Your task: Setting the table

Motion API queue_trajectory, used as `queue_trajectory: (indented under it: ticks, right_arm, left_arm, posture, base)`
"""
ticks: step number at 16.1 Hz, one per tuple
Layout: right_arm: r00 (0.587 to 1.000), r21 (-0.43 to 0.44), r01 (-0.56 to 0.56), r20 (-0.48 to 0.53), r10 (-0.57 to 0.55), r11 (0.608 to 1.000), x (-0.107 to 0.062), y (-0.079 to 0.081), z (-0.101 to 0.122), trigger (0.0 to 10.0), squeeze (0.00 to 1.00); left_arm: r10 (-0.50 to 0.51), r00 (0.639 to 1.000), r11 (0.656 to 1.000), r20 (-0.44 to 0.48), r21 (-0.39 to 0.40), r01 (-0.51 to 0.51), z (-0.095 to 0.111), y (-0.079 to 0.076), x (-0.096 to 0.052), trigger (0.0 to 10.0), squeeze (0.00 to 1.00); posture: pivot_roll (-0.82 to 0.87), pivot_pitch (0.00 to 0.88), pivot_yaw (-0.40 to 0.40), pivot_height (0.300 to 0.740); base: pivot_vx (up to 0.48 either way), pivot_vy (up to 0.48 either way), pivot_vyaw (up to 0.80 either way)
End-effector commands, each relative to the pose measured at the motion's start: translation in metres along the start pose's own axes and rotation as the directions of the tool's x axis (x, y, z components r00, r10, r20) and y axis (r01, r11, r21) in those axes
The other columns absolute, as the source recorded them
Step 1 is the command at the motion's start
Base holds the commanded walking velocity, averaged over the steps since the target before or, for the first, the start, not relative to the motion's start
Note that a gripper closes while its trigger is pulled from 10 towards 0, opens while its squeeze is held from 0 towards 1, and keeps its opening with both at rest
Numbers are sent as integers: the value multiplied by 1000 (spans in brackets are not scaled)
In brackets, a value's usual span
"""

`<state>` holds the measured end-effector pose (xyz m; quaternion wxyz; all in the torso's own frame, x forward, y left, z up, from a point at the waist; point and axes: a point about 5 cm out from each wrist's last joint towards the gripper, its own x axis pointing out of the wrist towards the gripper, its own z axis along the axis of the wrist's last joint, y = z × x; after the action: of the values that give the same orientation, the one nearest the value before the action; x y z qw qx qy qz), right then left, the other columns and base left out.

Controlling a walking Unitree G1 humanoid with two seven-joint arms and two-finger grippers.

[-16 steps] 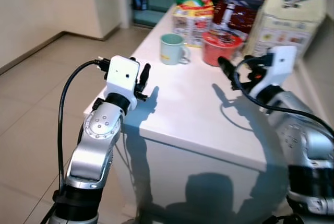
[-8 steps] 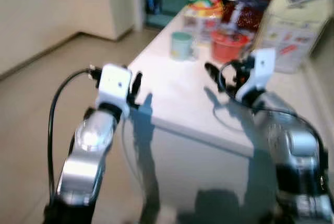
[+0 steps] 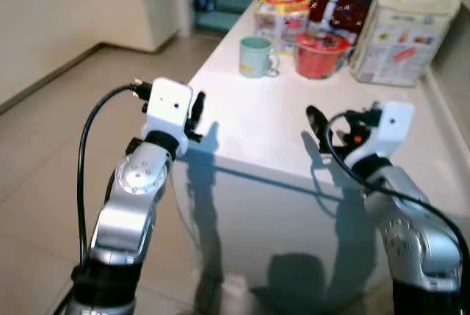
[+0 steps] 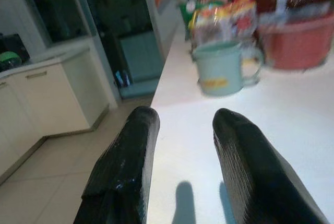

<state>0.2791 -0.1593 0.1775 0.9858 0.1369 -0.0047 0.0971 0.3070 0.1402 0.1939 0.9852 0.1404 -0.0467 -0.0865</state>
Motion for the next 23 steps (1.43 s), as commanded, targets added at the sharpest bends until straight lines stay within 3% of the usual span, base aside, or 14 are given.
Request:
queue_trajectory:
  ticks: [1, 8, 19, 21, 23]
  right_arm:
    - [999, 6, 23, 27, -23, 1000, -3, -3, 6, 10000, 0]
    - [996, 5, 32, 81, -32, 999, 6, 4, 15, 10000, 0]
    - [996, -7, -76, 36, 76, 997, 14, 26, 14, 10000, 0]
    - [992, -6, -112, 49, 112, 994, 17, 34, 14, 10000, 0]
    - [993, -5, -98, 59, 98, 995, 24, 33, 16, 10000, 0]
  left_arm:
    - [24, 1000, 1000, 13, 12, -25, 4, 3, 5, 10000, 0]
    - [32, 998, 999, 52, 18, -33, 12, 3, 25, 10000, 0]
    - [97, 994, 995, 44, 22, -98, 6, 16, 5, 10000, 0]
    - [124, 991, 992, 50, 2, -125, 8, 20, 9, 10000, 0]
    - [104, 992, 994, 74, 17, -105, 14, 17, 17, 10000, 0]
  posture:
    - [-17, 0, 16, 740]
    - [-26, 0, 49, 740]
    - [-10, 0, -8, 740]
    - [-4, 0, -8, 740]
    - [12, 0, -13, 740]
  base:
    - [0, 480, -800]
    - [0, 480, -800]
    - [0, 480, -611]
    - [0, 480, 0]
    - [0, 480, 0]
